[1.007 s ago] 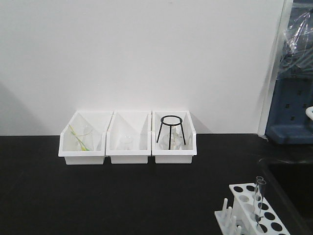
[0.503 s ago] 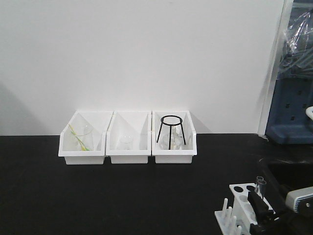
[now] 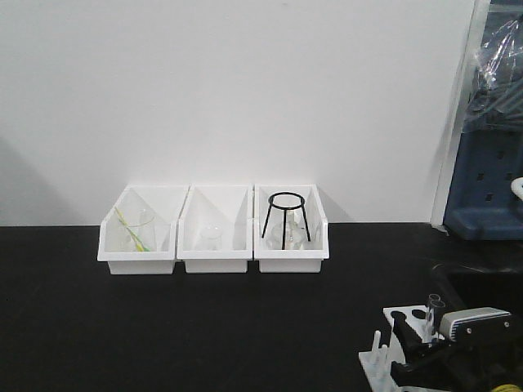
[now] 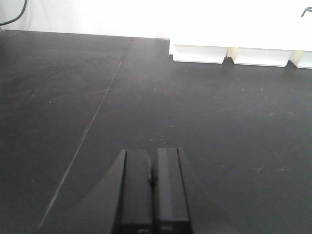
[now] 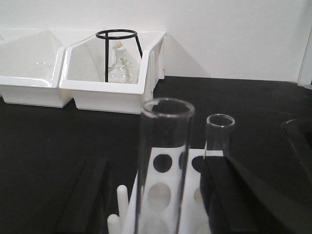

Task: Flip and reinsert test tube from rack
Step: 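Close the right gripper on the clear test tube and lift it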

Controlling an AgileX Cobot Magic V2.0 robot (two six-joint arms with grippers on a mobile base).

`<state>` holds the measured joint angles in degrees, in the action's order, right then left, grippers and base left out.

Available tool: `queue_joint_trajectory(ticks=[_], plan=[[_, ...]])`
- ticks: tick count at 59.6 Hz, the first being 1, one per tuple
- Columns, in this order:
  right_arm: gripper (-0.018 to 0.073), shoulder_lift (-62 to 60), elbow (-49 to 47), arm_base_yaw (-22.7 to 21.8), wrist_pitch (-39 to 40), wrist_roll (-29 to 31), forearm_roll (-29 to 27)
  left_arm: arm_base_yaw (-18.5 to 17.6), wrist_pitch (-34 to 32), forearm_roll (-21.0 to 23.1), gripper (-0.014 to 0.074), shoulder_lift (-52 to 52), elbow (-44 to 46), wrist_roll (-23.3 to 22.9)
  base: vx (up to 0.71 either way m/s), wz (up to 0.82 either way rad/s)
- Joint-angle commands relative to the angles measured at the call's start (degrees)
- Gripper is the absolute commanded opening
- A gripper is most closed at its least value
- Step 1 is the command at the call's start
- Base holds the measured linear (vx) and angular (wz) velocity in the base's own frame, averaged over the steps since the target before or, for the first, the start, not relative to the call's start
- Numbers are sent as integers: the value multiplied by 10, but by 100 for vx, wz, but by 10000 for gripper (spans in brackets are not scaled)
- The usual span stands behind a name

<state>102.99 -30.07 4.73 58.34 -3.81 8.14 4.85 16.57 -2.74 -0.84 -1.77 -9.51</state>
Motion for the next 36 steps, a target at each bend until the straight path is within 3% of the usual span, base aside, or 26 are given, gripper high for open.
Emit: queue_joint_trajectory(ticks=[1,20,36], plan=[[378,-13,-18,-1,57,1,-1,-3,-50,2,-6,-7,-1,0,0,0],[-16,-19,-18,-1,54,1,-4,-3,-50,2,-6,-7,-1,0,0,0],[-13,-130,-25,-1,-10,-1,-1,-3,-50,2,-6,-7,-1,0,0,0]])
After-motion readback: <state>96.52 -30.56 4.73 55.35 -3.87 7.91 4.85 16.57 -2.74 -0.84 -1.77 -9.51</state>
